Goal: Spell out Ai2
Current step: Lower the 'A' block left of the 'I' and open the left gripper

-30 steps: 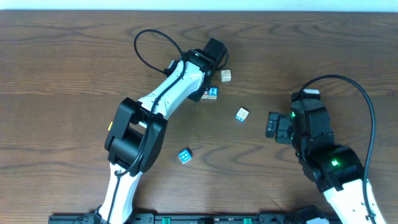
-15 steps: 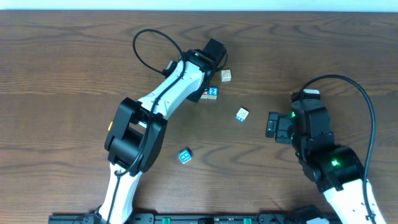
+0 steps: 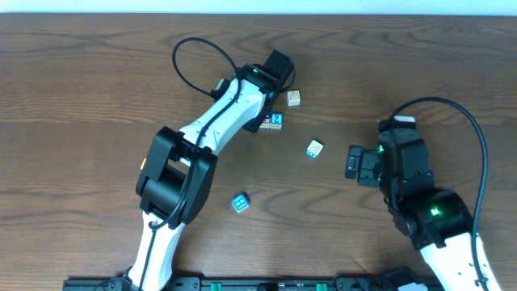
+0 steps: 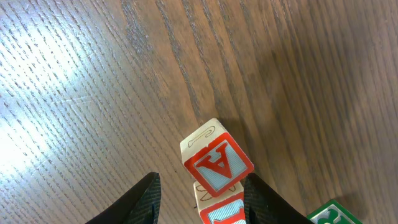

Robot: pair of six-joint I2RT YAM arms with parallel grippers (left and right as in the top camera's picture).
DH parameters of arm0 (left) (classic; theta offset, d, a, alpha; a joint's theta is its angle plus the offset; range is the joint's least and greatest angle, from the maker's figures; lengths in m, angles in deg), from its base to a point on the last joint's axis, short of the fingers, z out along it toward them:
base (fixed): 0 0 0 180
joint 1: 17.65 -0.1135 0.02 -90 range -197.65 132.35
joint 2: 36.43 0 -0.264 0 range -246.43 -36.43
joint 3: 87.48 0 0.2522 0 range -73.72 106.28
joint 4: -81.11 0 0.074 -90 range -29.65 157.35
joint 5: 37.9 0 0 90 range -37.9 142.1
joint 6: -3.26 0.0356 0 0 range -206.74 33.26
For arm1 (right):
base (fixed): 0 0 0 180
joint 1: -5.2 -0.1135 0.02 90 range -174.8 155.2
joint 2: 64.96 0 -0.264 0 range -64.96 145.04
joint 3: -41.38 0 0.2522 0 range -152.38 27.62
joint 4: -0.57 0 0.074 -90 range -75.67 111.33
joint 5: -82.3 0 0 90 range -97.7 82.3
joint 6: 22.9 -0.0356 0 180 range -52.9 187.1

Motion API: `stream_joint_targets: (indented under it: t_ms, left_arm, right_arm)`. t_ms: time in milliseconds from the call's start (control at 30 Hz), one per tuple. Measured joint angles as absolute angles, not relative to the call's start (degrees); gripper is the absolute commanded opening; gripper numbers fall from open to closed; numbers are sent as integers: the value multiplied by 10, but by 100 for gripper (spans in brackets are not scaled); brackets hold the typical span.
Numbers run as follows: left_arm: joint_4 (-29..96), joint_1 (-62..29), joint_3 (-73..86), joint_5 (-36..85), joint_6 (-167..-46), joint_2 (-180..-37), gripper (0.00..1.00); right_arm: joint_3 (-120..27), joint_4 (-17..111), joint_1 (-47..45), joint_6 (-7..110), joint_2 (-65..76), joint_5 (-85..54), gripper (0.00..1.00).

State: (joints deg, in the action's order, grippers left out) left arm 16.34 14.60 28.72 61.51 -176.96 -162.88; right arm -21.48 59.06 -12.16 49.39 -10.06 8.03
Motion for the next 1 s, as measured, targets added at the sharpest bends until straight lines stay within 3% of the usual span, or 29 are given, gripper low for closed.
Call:
stream_joint_targets:
  t_ms: [400,467,533,567,800,1000]
  left_arm:
    - [188,127,287,641,-1749,-1629,44]
    - [212,120,287,645,-1726,-1629,35]
    - [245,115,287,646,-1690,-1629,12]
    - [263,114,287,646,-1668,-1629,7]
    - [333,114,287,646,-1463,-1629,6]
    - [318,114,287,646,-1391,-1629,6]
  right_arm:
    - [-215,591,-122,494,-100,80,99]
    - [-215,591,-122,494,-101,80,99]
    - [-215,591,-122,494,-101,80,99]
    - [-215,591,-122,494,-101,80,99]
    - [-215,591,-122,494,-100,80,99]
    - [-215,591,-122,494,-101,80,99]
